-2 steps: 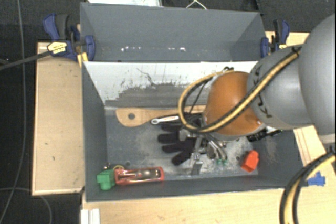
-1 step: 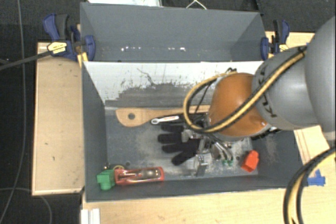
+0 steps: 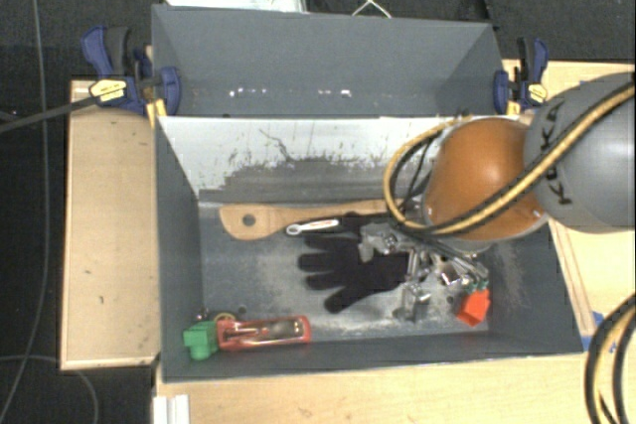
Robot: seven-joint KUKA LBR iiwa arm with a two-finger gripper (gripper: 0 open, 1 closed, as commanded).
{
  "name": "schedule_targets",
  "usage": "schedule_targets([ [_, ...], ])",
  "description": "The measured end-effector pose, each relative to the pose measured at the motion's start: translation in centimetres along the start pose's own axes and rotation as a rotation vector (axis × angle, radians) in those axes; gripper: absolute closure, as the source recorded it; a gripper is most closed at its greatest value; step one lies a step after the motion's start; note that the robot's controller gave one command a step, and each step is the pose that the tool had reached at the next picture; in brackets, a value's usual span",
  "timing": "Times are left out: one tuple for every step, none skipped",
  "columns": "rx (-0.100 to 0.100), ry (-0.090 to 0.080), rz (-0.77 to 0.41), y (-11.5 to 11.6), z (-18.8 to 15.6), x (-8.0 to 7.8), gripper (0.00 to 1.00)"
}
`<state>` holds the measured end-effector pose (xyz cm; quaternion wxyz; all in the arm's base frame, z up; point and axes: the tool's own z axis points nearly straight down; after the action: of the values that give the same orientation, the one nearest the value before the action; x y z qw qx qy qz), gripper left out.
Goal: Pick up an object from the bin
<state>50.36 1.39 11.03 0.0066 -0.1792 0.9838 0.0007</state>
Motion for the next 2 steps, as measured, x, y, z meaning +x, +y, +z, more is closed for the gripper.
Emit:
schedule_targets([
  [-0.002,0.012,0.175,2.39,4.13,0.42,0.00],
  [-0.001,0.004,0.106,2.22,4.02,-0.03,0.00],
])
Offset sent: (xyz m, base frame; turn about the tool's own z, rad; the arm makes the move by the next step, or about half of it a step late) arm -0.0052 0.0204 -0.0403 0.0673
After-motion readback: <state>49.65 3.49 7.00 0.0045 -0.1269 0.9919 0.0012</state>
